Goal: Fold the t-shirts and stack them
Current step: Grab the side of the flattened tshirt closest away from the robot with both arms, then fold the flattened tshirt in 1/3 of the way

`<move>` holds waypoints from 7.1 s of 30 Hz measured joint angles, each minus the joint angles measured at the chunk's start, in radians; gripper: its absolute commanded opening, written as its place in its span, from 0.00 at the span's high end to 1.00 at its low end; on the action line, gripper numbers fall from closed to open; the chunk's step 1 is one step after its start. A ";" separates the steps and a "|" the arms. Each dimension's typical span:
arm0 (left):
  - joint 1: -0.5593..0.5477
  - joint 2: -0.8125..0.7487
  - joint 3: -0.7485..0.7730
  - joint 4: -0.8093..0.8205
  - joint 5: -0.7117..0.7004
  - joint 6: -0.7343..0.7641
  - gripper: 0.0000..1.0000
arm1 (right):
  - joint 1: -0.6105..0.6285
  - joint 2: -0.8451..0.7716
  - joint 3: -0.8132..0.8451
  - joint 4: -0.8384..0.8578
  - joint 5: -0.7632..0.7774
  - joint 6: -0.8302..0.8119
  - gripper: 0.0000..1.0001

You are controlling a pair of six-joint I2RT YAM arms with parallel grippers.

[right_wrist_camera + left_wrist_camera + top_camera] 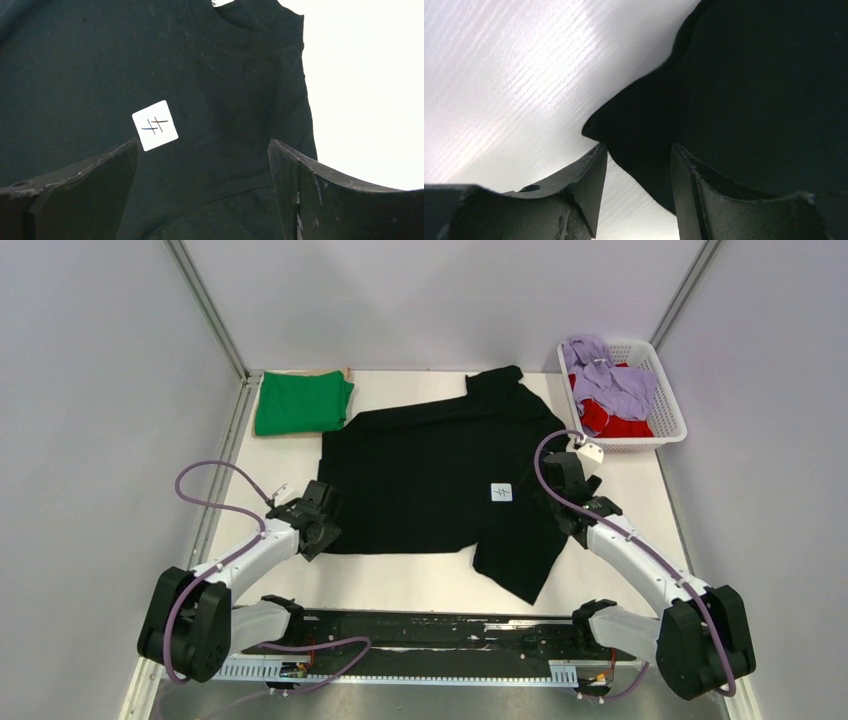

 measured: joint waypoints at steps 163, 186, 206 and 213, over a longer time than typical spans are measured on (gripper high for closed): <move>0.193 0.483 0.613 0.070 0.029 0.245 0.00 | -0.180 0.716 0.715 -0.179 -0.486 -0.314 0.01; 0.146 0.558 0.488 0.315 0.459 0.402 0.00 | -0.072 0.460 0.254 -0.010 -0.595 -0.209 0.00; 0.173 0.687 0.818 0.187 0.246 0.505 0.00 | -0.072 0.536 0.272 0.017 -0.537 -0.198 0.00; 0.156 0.589 0.709 0.232 0.402 0.552 0.00 | -0.072 0.537 0.270 0.023 -0.534 -0.197 0.00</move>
